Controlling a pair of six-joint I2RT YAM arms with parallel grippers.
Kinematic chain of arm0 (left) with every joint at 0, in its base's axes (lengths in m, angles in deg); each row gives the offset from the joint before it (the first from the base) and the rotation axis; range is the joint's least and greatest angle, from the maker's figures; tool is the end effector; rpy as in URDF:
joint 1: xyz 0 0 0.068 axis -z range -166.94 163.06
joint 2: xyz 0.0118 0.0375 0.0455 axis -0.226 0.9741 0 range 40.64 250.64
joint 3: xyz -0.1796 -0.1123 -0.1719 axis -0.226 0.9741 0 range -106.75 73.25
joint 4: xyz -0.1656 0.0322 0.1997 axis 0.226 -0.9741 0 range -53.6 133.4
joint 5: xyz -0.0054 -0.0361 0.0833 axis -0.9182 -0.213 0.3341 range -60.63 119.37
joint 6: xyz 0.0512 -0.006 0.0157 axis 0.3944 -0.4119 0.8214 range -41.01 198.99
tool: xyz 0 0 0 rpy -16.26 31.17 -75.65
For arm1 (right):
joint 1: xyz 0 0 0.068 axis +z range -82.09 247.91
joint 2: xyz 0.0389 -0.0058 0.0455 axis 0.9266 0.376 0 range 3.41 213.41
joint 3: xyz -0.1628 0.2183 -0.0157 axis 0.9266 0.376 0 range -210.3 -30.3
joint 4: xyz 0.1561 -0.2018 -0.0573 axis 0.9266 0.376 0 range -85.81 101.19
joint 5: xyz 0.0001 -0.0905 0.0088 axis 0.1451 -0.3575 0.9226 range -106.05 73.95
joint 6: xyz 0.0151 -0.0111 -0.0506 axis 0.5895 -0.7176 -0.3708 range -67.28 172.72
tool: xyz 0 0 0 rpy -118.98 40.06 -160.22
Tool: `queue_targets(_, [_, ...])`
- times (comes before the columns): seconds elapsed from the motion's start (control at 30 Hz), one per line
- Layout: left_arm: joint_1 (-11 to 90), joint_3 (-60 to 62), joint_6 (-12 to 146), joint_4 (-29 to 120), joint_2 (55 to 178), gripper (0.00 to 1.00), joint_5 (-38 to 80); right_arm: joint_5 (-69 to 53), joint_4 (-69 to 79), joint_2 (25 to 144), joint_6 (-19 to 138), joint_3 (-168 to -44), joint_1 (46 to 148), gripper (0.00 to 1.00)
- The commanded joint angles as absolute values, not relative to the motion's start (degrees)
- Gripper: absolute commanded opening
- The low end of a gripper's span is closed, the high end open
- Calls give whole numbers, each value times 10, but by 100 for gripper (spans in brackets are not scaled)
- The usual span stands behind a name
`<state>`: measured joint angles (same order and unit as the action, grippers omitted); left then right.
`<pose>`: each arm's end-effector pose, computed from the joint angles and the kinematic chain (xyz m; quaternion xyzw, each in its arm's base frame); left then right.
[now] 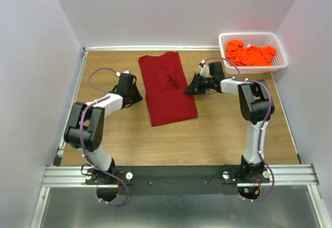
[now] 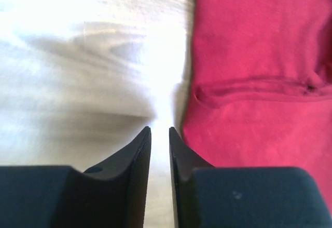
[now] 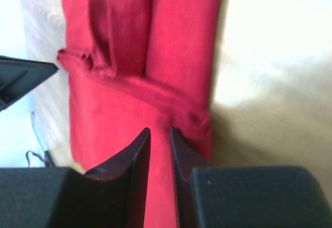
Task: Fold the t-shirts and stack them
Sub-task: Fold the tshirt
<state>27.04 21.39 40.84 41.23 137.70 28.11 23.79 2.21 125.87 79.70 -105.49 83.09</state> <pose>0.3315 -0.0834 0.1633 -0.1911 0.9118 -0.1689 0.3220 0.4219 0.1380 0.1249 -0.0395 0.8782 0.4226 0.2204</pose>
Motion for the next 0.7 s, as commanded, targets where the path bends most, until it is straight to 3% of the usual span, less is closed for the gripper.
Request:
queue_targets(0.0, [274, 245, 414, 384, 1274, 31, 260, 263, 26, 1188, 798, -1023, 849, 29])
queue_targets(0.27, [384, 304, 359, 347, 1146, 34, 261, 324, -38, 1116, 848, -930, 940, 29])
queue_targets(0.4, [444, 328, 320, 364, 1179, 29, 258, 345, -81, 1121, 871, -889, 976, 29])
queue_targets(0.67, [458, 335, 305, 375, 1254, 19, 288, 331, -190, 1165, 903, -816, 987, 24])
